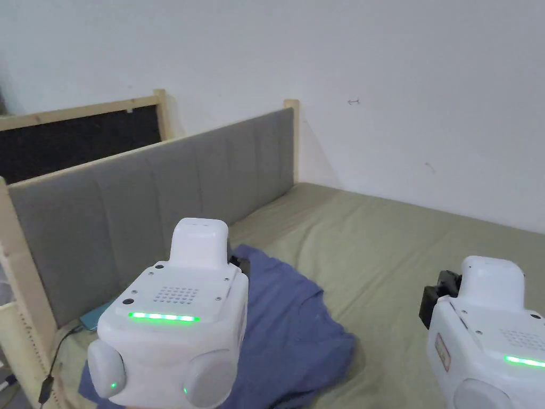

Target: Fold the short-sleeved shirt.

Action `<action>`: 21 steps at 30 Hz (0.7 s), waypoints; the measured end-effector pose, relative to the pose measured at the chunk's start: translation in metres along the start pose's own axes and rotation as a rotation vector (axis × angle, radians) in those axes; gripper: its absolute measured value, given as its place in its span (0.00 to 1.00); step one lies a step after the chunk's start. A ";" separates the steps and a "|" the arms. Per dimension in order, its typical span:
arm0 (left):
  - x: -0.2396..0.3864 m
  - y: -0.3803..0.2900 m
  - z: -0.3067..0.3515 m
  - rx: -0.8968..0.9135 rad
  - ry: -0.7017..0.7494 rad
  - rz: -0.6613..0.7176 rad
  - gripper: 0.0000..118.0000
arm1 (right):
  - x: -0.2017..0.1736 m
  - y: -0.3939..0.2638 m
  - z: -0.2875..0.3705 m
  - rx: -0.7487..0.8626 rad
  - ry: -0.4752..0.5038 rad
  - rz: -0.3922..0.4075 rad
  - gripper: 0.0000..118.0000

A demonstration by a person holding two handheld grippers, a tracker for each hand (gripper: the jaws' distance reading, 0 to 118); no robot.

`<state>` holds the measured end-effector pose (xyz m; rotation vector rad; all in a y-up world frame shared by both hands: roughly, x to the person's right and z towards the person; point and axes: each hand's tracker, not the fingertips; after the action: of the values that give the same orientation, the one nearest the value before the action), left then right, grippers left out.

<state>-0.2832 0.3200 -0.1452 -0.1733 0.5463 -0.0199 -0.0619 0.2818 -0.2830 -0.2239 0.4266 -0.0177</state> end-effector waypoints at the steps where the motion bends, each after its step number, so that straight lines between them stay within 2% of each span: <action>1: -0.010 -0.001 0.003 0.001 0.027 -0.001 0.00 | -0.012 -0.001 -0.003 -0.007 0.035 0.011 0.00; 4: -0.033 -0.004 0.010 -0.012 0.086 0.023 0.00 | -0.043 -0.006 -0.007 -0.018 0.127 0.033 0.00; 8: -0.043 -0.010 0.008 -0.041 0.112 0.032 0.00 | -0.065 -0.007 -0.009 -0.033 0.171 0.041 0.00; 10: -0.042 -0.014 0.004 -0.055 0.117 0.015 0.00 | -0.070 -0.007 -0.011 -0.039 0.183 0.029 0.00; 14: -0.039 -0.016 -0.024 -0.168 0.088 0.049 0.00 | -0.072 -0.008 -0.016 -0.052 0.175 0.060 0.00; 17: -0.033 -0.025 -0.064 -0.223 0.049 0.038 0.00 | -0.067 -0.011 -0.020 -0.070 0.172 0.048 0.00; 19: -0.030 -0.038 -0.105 -0.348 -0.016 0.038 0.00 | -0.063 -0.016 -0.024 -0.085 0.161 0.049 0.00; 20: -0.029 -0.047 -0.122 -0.366 -0.023 0.073 0.06 | -0.061 -0.018 -0.026 -0.096 0.153 0.053 0.00; 21: -0.027 -0.058 -0.141 -0.433 -0.031 0.099 0.30 | -0.060 -0.021 -0.028 -0.112 0.146 0.059 0.00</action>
<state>-0.3779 0.2427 -0.2403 -0.5673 0.5220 0.1982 -0.1275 0.2594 -0.2792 -0.3218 0.5798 0.0480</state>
